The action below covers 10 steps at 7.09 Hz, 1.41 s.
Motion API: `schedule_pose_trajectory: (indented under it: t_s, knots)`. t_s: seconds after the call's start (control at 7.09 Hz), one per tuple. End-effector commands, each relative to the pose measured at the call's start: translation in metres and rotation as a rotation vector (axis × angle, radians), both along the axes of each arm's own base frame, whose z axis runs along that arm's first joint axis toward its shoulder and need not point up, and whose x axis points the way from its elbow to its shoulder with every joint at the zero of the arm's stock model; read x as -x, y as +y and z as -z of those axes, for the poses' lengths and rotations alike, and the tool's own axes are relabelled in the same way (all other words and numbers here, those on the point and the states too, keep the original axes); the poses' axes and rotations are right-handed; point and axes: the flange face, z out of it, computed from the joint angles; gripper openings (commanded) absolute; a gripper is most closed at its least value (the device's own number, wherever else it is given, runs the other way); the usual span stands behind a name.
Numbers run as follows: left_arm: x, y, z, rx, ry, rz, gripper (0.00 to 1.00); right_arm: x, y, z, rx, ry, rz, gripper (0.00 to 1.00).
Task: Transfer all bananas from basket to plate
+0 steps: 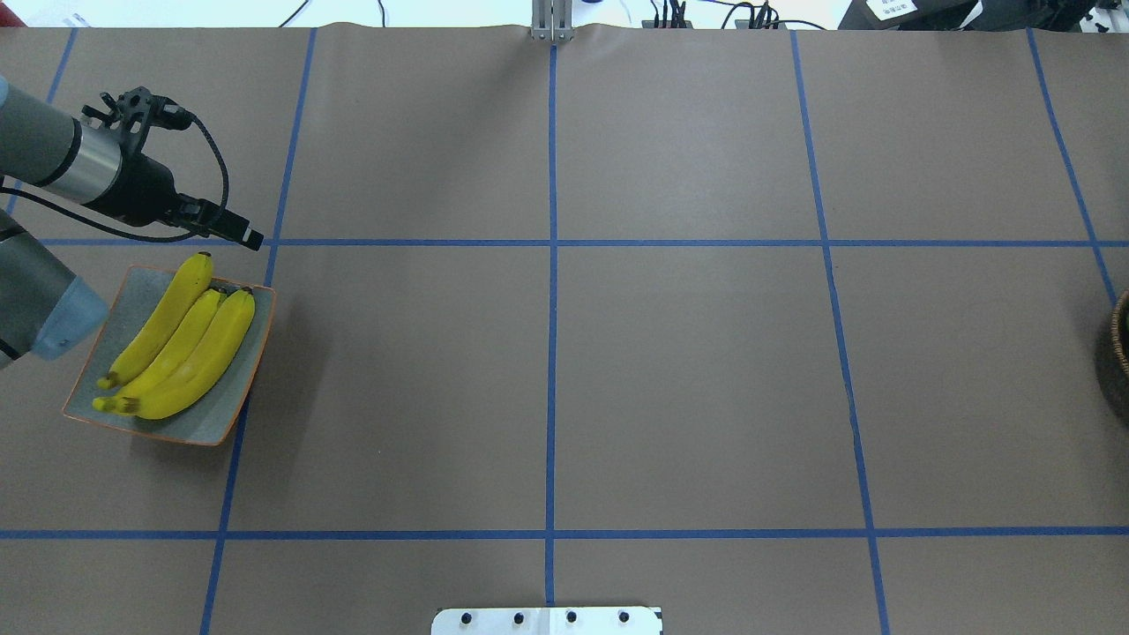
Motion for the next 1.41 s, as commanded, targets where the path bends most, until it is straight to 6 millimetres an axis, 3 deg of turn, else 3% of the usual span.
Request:
schedule_pose_trajectory:
  t_s: [0.0, 0.28, 0.85, 0.99, 1.27]
  knots:
    - [0.000, 0.000, 0.000, 0.001, 0.000, 0.001, 1.00, 0.000, 0.000, 0.001, -0.002, 0.002, 0.001, 0.31]
    - [-0.001, 0.000, 0.000, 0.001, 0.000, -0.001, 1.00, 0.000, -0.001, 0.002, -0.006, 0.001, 0.002, 0.00]
    - [-0.001, 0.000, 0.000, 0.004, -0.001, 0.000, 1.00, -0.008, -0.001, 0.019, -0.068, 0.032, 0.010, 0.00]
    - [-0.002, 0.000, 0.000, 0.004, -0.001, -0.001, 1.00, -0.016, 0.006, 0.026, -0.082, 0.045, -0.003, 0.00]
    - [-0.003, 0.001, 0.000, 0.002, 0.000, -0.005, 1.00, -0.055, 0.007, 0.038, -0.106, 0.050, -0.088, 0.00]
